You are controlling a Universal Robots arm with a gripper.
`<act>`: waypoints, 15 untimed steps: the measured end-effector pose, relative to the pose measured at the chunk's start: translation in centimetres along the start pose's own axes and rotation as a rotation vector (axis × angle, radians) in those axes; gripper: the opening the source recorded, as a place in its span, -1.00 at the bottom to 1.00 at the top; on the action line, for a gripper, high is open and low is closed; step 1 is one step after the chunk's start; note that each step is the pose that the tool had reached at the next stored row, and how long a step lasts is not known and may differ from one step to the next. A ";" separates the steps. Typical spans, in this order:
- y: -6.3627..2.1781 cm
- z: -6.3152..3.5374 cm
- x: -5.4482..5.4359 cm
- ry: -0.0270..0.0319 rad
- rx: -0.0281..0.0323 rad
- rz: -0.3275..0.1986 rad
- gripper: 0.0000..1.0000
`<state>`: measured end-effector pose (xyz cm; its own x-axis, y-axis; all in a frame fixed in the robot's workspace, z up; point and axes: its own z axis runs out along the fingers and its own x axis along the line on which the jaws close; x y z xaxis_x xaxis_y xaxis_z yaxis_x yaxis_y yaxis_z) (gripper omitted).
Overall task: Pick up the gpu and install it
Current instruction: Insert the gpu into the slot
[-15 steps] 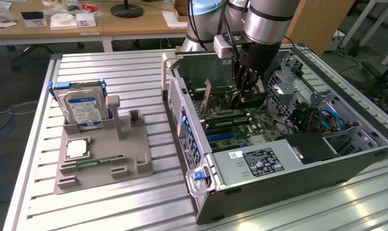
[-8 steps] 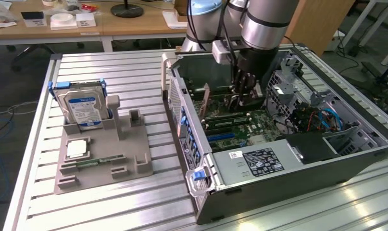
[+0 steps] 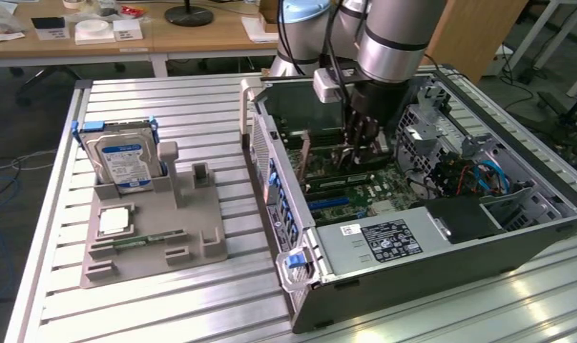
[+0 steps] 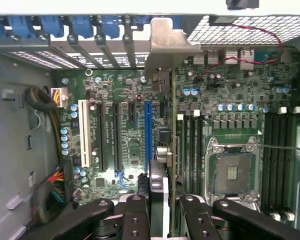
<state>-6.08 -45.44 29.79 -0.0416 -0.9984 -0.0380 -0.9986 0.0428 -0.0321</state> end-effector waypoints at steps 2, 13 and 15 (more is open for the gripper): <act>0.04 0.09 0.3 0.0001 0.0000 0.000 -0.44; 0.62 1.51 0.7 0.0001 0.0000 0.000 -0.44; 0.68 1.87 0.7 0.0002 0.0000 0.000 -0.44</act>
<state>-6.73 -46.06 27.88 -0.0416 -0.9984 -0.0378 -0.9986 0.0428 -0.0321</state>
